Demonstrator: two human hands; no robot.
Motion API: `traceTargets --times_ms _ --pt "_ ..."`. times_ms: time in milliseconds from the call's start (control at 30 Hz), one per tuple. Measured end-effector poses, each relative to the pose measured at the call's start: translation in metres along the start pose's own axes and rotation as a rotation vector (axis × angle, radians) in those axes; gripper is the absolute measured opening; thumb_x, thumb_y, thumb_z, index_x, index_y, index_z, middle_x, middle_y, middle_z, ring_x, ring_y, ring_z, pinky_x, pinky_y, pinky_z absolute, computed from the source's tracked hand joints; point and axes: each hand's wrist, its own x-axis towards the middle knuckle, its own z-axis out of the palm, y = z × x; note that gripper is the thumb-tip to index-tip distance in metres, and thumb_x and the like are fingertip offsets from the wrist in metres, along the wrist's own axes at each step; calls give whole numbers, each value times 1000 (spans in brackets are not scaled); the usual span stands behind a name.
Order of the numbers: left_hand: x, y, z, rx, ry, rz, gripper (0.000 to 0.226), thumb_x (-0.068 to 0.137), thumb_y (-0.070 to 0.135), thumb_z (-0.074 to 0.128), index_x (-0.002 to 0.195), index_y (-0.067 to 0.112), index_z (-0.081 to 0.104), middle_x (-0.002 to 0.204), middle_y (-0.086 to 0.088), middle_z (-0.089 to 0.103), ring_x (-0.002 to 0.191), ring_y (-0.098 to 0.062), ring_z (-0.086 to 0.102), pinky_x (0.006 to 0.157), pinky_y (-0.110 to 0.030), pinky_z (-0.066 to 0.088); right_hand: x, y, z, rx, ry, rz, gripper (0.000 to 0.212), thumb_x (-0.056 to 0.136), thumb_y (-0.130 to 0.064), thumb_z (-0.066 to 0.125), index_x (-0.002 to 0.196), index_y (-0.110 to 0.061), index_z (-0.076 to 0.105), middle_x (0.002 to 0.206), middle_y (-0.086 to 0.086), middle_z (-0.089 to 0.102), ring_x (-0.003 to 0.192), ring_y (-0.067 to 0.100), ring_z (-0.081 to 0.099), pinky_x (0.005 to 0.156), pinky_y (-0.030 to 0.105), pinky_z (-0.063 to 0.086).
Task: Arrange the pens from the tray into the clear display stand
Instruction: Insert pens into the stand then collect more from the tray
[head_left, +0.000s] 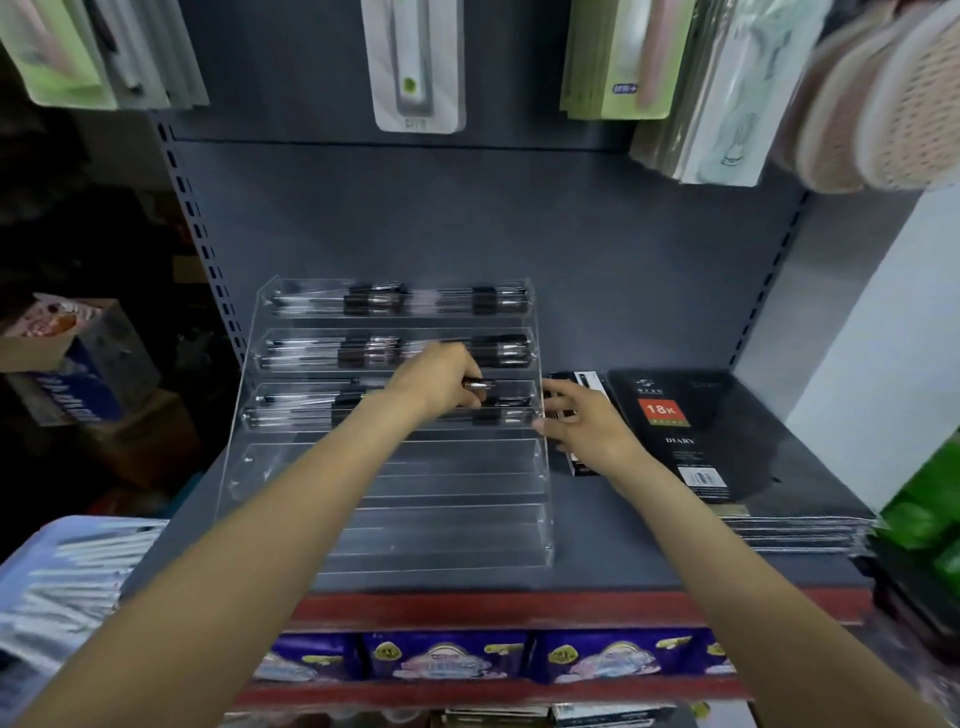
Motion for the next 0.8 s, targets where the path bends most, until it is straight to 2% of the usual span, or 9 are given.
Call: traceTargets --times_ms 167,267,300,367,433,500,567,667,800 --pt "-5 -2 -5 -60 -7 26 20 85 26 66 93 9 71 89 -10 69 85 -24 61 78 -35 49 0 3 -1 -17 -2 0 48 90 -9 59 133 -25 47 115 -1 60 104 19 60 78 26 45" --pt "-16 3 -7 -95 -18 50 32 98 23 41 89 -3 58 90 -15 55 91 -27 51 78 -32 37 1 5 -1 -21 0 3 49 90 -9 59 133 -27 47 117 -1 61 107 21 59 81 29 45" --pt "-18 4 -8 -102 -46 49 29 100 20 33 94 1 55 94 -11 48 97 -24 45 80 -29 32 1 5 -1 -22 1 4 49 90 -9 59 134 -27 47 116 -2 61 108 22 59 83 30 45" --pt "-20 1 -9 -105 -91 73 35 101 17 28 130 10 45 103 -5 37 105 -18 36 90 -23 25 1 5 -1 -22 -1 1 49 90 -9 59 134 -27 46 113 -4 60 109 21 58 84 30 44" --pt "-20 -3 -6 -161 -71 100 43 100 16 32 143 17 28 104 -3 33 97 -15 35 92 -24 26 1 5 0 -22 -1 -2 50 90 -10 59 135 -28 45 115 -4 59 110 20 57 85 30 45" --pt "-16 -6 -1 -178 46 118 38 98 14 41 136 17 40 105 0 36 92 -14 39 87 -24 31 1 5 0 -28 2 -3 51 90 -10 59 136 -29 45 116 -4 59 110 19 57 86 31 45" --pt "-14 -4 2 -169 153 158 33 93 11 53 126 17 52 102 1 50 93 -13 49 83 -21 37 1 4 0 -38 9 -1 51 90 -10 59 136 -28 45 111 -7 59 110 19 57 89 33 47" --pt "-10 -1 8 -176 196 165 18 86 14 64 104 16 65 98 0 66 92 -13 60 84 -26 49 0 3 0 -45 14 1 51 90 -10 59 136 -28 45 107 -9 58 111 18 56 96 37 46" --pt "-4 -1 17 -75 210 132 17 85 22 66 101 20 71 101 -1 70 92 -17 63 85 -37 51 0 1 1 -70 19 3 52 90 -11 60 136 -29 44 115 -5 60 113 18 56 98 38 46"
